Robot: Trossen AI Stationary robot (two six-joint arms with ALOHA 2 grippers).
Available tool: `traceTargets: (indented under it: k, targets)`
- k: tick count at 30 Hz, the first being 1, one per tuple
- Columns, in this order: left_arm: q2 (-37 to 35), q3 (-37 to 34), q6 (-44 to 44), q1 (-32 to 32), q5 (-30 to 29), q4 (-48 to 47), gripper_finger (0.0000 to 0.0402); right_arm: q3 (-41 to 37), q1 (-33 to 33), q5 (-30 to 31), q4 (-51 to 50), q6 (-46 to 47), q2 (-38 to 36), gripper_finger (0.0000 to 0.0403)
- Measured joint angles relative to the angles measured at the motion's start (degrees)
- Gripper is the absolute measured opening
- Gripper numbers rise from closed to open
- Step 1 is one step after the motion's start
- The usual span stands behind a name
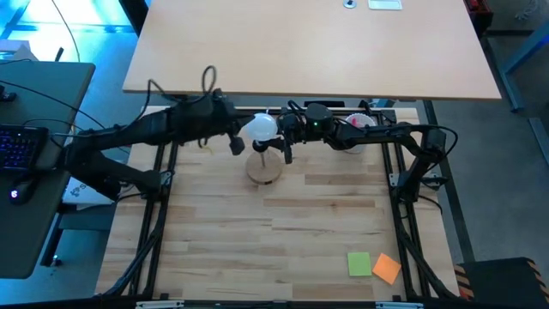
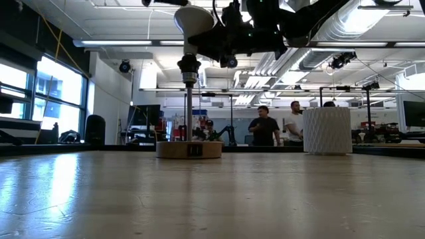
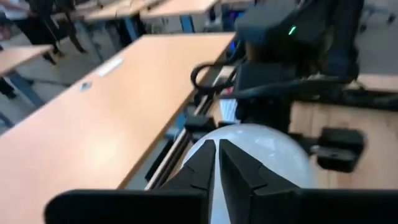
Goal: Screw lightbulb
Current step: Insert the lightbulb into the brown lamp
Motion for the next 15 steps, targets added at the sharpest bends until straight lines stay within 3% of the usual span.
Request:
traceTargets:
  k: [15]
  targets:
    - [2.45, 0.29, -6.41, 1.29, 1.01, -8.48, 0.0003, -0.07, 0.75, 1.14, -0.30, 0.61, 0.10, 0.0159]
